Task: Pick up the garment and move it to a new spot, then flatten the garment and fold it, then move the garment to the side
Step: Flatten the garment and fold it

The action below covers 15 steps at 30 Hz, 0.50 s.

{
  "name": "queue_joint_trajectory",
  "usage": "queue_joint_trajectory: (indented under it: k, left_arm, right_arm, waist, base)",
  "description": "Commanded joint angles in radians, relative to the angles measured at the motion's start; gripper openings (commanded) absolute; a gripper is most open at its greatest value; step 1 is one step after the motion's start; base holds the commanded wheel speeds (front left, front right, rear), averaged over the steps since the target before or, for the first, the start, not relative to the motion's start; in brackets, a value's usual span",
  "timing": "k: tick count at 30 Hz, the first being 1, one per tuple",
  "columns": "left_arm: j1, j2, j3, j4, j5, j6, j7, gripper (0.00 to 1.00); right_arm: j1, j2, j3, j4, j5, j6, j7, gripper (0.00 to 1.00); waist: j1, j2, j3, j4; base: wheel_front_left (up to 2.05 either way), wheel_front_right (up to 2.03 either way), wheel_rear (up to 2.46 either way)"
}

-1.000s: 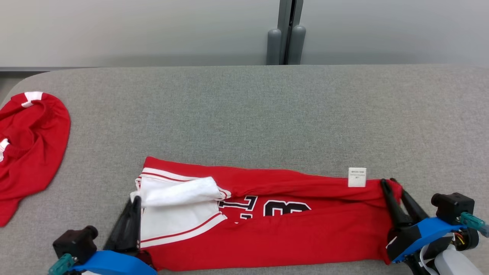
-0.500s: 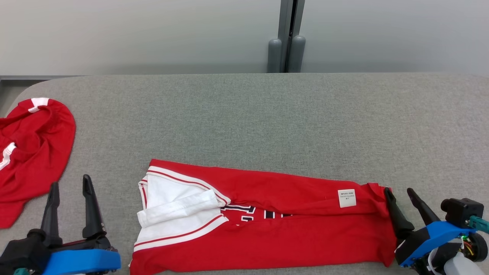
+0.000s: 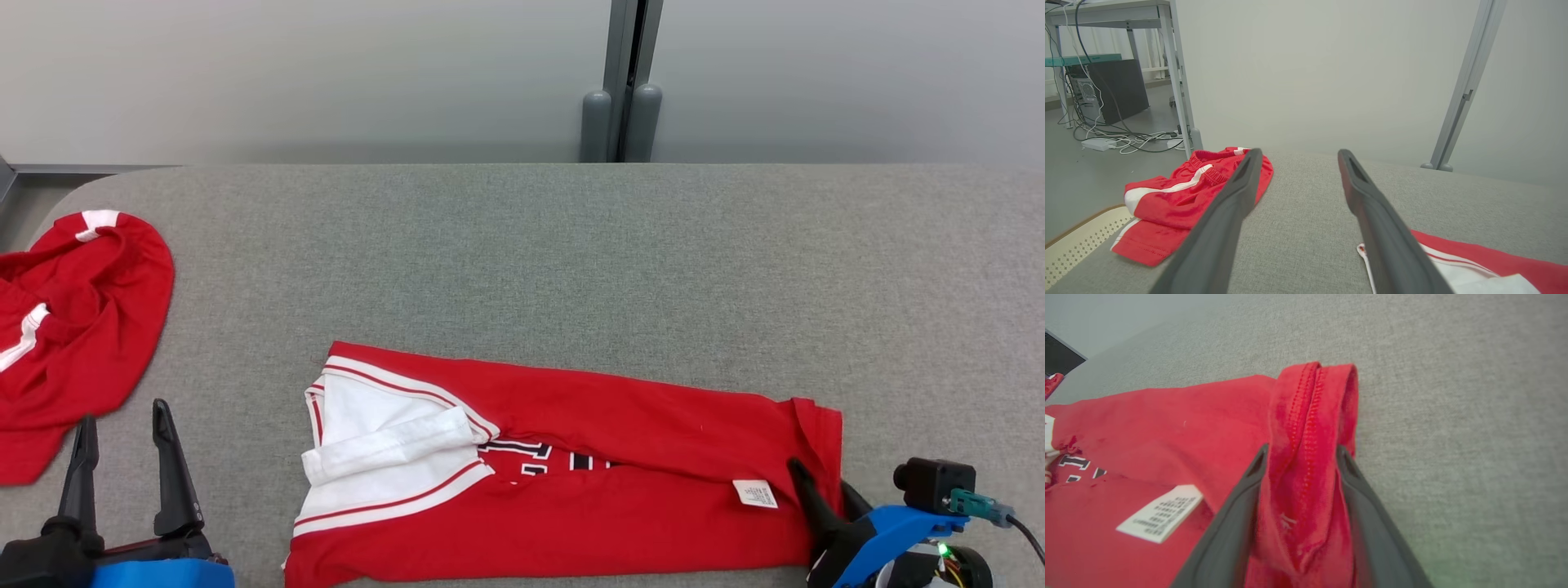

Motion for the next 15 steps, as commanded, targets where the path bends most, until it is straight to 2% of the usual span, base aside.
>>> queue_joint_trajectory:
  k: [1, 6, 15]
  left_arm:
    - [0.017, -0.002, 0.011, 0.003, 0.011, -0.007, -0.005, 1.0]
    - [0.019, -0.015, 0.022, 0.005, 0.037, -0.021, -0.005, 1.0]
    - [0.024, -0.015, 0.021, 0.007, 0.066, -0.033, -0.004, 1.0]
  right_arm:
    - [0.024, 0.008, 0.008, 0.002, 0.013, 0.0, 0.005, 0.0]
    - [0.004, -0.017, -0.022, 0.007, 0.052, 0.0, -0.005, 0.0]
    - [-0.028, -0.147, -0.163, 0.058, 0.101, 0.0, 0.002, 0.0]
  waist:
    - [0.0, -0.0001, -0.005, -0.002]
    - [0.0, -0.0001, -0.02, -0.004]
    - [0.0, -0.0001, -0.038, -0.02]
  base:
    - [0.0, 0.0, 0.0]
    - [0.0, 0.0, 0.0]
    - [0.0, 0.0, 0.0]
